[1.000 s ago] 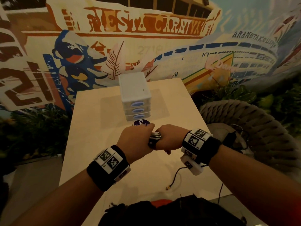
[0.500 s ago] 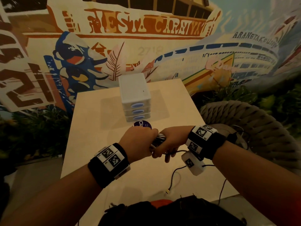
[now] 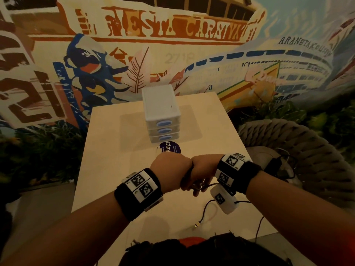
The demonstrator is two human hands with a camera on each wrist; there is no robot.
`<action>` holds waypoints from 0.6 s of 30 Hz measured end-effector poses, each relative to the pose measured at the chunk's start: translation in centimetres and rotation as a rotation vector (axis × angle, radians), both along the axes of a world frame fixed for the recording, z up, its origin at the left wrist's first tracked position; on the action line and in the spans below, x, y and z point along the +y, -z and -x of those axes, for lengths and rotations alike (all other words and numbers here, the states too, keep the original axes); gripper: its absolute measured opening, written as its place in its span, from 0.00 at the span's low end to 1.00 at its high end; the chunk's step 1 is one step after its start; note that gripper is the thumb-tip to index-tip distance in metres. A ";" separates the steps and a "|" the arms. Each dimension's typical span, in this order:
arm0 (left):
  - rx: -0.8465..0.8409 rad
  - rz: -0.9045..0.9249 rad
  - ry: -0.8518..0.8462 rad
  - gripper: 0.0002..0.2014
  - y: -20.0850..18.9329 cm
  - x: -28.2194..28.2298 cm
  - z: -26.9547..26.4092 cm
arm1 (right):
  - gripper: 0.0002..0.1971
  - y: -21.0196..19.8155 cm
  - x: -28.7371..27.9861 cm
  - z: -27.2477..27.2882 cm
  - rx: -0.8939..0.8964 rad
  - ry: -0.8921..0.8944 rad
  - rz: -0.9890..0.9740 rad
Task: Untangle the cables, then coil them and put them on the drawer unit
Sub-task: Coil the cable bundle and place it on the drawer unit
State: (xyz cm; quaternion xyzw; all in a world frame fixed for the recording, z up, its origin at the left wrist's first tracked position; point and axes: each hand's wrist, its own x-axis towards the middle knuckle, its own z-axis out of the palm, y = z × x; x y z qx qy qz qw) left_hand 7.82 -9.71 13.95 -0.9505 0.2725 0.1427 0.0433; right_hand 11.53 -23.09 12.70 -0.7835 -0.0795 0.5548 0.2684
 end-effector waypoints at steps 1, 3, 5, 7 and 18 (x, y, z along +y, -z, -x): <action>-0.002 0.025 -0.017 0.10 0.3 0.1 -0.1 | 0.07 0.1 0.2 0.1 -0.051 0.003 0.039; -0.025 0.074 -0.039 0.11 0.9 0.5 -0.1 | 0.04 0.4 0.1 -0.1 -0.141 -0.004 0.050; -0.060 0.158 -0.053 0.13 1.3 1.0 0.0 | 0.04 0.3 -0.3 -0.2 -0.202 -0.010 0.051; -0.118 0.266 -0.049 0.21 1.6 1.7 0.0 | 0.05 0.1 -0.9 -0.3 -0.228 0.021 0.004; 0.316 1.078 -0.378 0.53 2.6 7.0 0.0 | 0.09 -1.5 -3.1 -0.4 -0.181 0.202 -0.436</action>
